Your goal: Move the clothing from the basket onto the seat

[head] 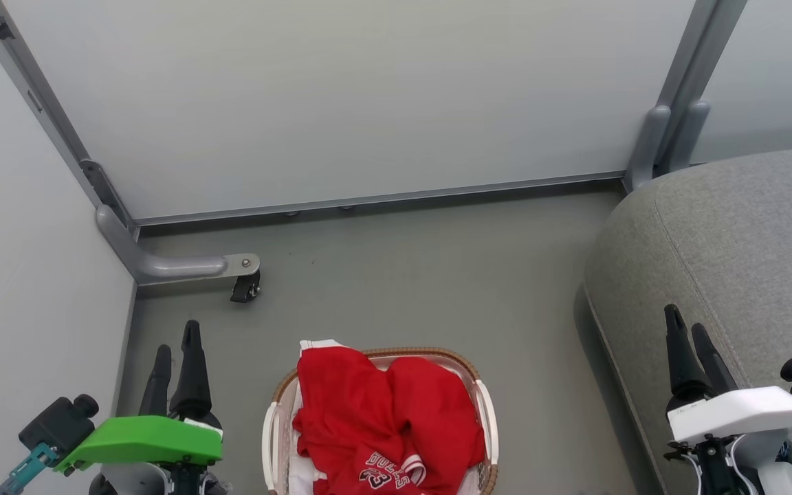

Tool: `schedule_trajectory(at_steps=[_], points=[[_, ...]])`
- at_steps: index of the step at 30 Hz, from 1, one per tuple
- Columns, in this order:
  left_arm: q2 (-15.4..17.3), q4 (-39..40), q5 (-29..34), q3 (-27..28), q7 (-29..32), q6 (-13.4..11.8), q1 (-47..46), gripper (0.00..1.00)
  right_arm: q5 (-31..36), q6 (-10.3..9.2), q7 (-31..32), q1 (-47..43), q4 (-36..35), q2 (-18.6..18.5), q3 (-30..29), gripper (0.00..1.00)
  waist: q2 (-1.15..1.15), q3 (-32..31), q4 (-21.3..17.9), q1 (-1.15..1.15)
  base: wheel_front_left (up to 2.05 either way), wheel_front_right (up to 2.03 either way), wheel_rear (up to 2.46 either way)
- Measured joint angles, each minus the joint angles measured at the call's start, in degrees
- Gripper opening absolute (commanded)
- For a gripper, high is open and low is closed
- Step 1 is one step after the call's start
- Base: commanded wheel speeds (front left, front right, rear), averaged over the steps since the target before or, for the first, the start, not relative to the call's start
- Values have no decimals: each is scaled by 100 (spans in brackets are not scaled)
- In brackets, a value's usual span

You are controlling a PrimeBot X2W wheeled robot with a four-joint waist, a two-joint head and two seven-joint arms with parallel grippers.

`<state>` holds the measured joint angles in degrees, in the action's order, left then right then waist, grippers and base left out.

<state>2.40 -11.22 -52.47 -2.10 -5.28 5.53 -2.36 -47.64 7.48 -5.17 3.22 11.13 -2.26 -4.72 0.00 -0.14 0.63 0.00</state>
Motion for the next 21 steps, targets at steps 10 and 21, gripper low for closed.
schedule_trajectory(at_steps=[10, 21], points=[[3, -203, 753, -124, -172, 0, 67, 100, 871, 0, -180, -35, 81, -8, 109, 100, 0, -18, 27, 0, 0, 0, 0], [7, -393, 1390, -202, -343, 0, 122, 100, 1714, 0, -346, -54, 326, -14, 165, 100, 0, -67, 57, 0, 0, 0, 0]])
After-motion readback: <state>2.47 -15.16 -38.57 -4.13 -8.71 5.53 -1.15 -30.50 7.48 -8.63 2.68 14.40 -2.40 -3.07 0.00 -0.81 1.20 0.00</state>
